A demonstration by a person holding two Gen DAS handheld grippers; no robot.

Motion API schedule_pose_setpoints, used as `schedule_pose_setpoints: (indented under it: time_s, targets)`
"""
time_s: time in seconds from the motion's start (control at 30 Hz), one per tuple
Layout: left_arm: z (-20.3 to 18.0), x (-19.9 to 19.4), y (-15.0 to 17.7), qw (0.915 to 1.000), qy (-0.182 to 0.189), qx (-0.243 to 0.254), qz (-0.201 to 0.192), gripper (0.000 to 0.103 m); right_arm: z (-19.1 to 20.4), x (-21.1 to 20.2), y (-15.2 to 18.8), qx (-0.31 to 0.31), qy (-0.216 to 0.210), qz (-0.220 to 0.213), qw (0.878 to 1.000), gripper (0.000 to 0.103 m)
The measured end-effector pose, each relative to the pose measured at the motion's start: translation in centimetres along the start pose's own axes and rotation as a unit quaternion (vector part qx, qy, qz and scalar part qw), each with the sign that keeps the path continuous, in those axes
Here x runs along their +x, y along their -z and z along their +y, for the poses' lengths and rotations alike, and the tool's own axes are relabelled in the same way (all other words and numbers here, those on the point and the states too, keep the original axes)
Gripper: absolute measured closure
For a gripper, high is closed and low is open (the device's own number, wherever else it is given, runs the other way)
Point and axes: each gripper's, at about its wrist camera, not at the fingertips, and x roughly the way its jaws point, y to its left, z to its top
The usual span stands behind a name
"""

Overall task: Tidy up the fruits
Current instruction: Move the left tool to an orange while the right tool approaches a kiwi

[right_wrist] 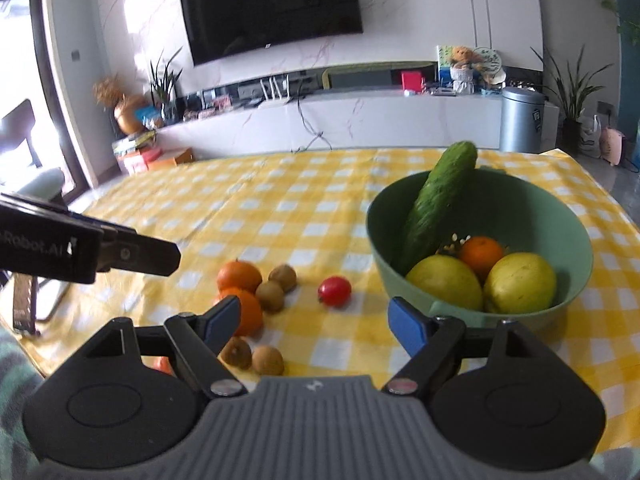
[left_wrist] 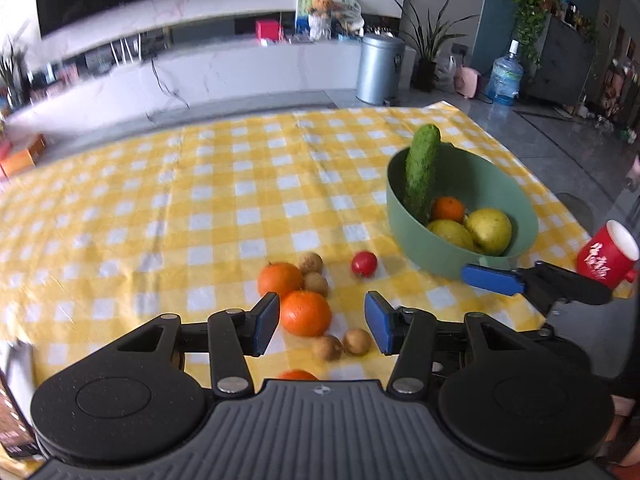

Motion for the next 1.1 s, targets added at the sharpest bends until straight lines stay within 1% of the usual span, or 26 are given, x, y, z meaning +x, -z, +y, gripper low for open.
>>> schedule_pose_setpoints:
  time_s: [0.1, 0.17, 0.27, 0.33, 0.43, 0.53, 0.6, 0.63, 0.67, 0.8, 0.93, 1.1]
  targets:
    - [1.0, 0.8, 0.4, 0.9991, 0.026, -0.026, 0.020, 0.048, 0.1, 0.7, 0.0, -0.004, 0.007, 0.020, 1.000, 0.025]
    - [1.3, 1.2, 0.7, 0.9984, 0.037, -0.034, 0.026, 0.053, 0.2, 1.4, 0.2, -0.006, 0.014, 0.039, 0.999, 0.025]
    - [1.6, 2.2, 1.1, 0.9966, 0.051, -0.041, 0.050, 0.058, 0.3, 1.9, 0.4, -0.010, 0.013, 0.059, 0.998, 0.030]
    - [1.7, 2.9, 1.4, 0.9951, 0.050, -0.043, 0.074, 0.062, 0.5, 2.1, 0.5, -0.015, 0.006, 0.066, 0.998, 0.035]
    - [1.8, 3.9, 1.9, 0.9925, 0.045, -0.041, 0.106, 0.063, 0.9, 2.4, 0.6, -0.032, 0.001, 0.075, 0.997, 0.049]
    - [1.8, 4.6, 2.4, 0.9898, 0.036, -0.035, 0.133, 0.063, 1.3, 2.8, 0.7, -0.044, 0.002, 0.086, 0.995, 0.051]
    - [1.8, 4.8, 2.6, 0.9889, 0.026, -0.035, 0.142, 0.063, 1.2, 3.1, 0.7, -0.041, 0.003, 0.091, 0.995, 0.051]
    - [1.8, 4.8, 2.6, 0.9889, 0.024, -0.033, 0.143, 0.061, 1.1, 3.2, 0.6, -0.037, 0.002, 0.093, 0.995, 0.051]
    - [1.9, 4.8, 2.5, 0.9887, 0.021, -0.031, 0.145, 0.057, 0.9, 3.3, 0.5, -0.033, 0.001, 0.095, 0.995, 0.051]
    - [1.7, 4.9, 2.6, 0.9884, 0.011, -0.020, 0.150, 0.052, 0.7, 3.4, 0.5, -0.026, -0.002, 0.097, 0.995, 0.051]
    - [1.5, 4.9, 2.7, 0.9875, 0.005, -0.005, 0.157, 0.045, 0.7, 3.4, 0.5, -0.026, -0.002, 0.098, 0.995, 0.051]
    - [1.6, 4.8, 2.8, 0.9872, 0.003, 0.000, 0.160, 0.043, 0.7, 3.4, 0.5, -0.027, -0.002, 0.098, 0.995, 0.051]
